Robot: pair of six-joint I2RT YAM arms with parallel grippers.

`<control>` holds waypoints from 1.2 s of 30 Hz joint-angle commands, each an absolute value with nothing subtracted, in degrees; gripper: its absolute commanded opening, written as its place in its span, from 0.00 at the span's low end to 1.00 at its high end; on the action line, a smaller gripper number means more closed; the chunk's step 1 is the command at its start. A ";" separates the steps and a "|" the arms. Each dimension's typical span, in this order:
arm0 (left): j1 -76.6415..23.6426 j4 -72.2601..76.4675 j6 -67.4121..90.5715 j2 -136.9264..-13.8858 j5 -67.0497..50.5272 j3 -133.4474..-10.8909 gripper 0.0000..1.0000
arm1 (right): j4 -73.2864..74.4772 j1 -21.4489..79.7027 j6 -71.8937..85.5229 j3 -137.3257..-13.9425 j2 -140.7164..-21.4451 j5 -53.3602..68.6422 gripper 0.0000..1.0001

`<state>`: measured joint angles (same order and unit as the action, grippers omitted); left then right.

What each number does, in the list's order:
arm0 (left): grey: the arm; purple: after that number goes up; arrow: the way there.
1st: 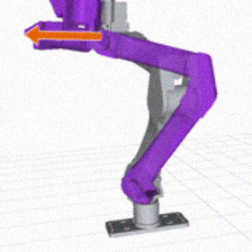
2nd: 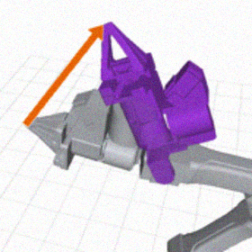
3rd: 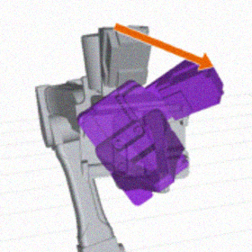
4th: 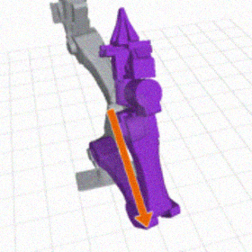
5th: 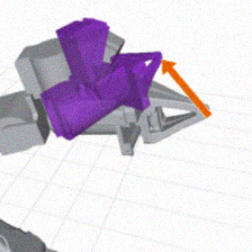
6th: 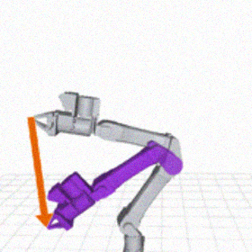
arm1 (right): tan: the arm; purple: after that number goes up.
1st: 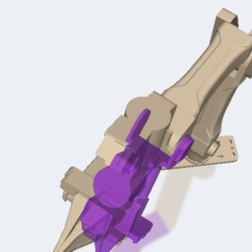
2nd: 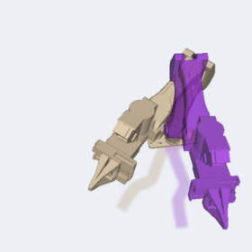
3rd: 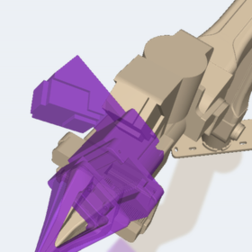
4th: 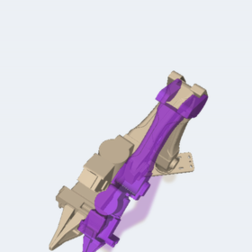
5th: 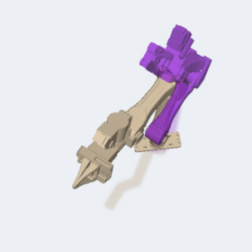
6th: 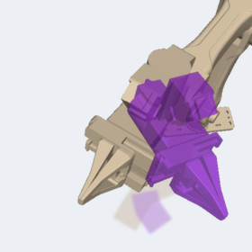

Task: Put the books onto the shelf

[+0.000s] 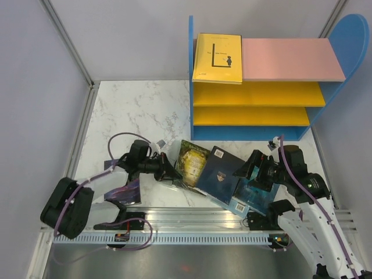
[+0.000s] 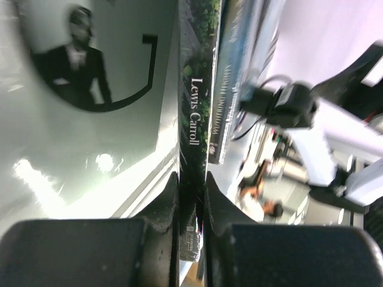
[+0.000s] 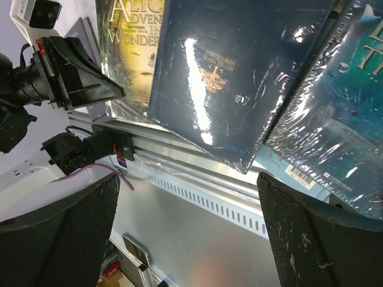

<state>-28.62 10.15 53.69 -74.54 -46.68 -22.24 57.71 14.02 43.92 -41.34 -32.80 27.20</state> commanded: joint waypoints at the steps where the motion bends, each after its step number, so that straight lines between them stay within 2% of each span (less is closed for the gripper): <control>1: -21.73 0.36 52.29 -64.44 -47.71 -24.96 0.02 | 54.15 13.89 45.96 -43.86 -32.08 29.61 0.98; 6: -14.33 -8.08 53.35 -54.24 -52.03 -27.07 0.02 | 48.44 13.89 51.40 -42.37 -30.24 31.99 0.98; 17: -14.24 -7.30 64.77 -43.68 -54.31 -33.84 0.02 | 37.97 13.89 59.15 -42.71 -29.27 34.19 0.98; 28: -14.33 -0.62 74.88 -38.24 -55.37 -30.42 0.02 | 30.24 15.02 62.67 -37.36 -31.89 31.82 0.98; 32: -14.33 -0.18 75.94 -37.53 -55.37 -29.18 0.02 | 24.45 21.68 63.89 -35.51 -36.90 26.04 0.97; 36: -14.41 1.84 76.64 -36.83 -54.93 -28.30 0.02 | 10.24 32.32 69.25 -35.15 -42.18 19.26 0.97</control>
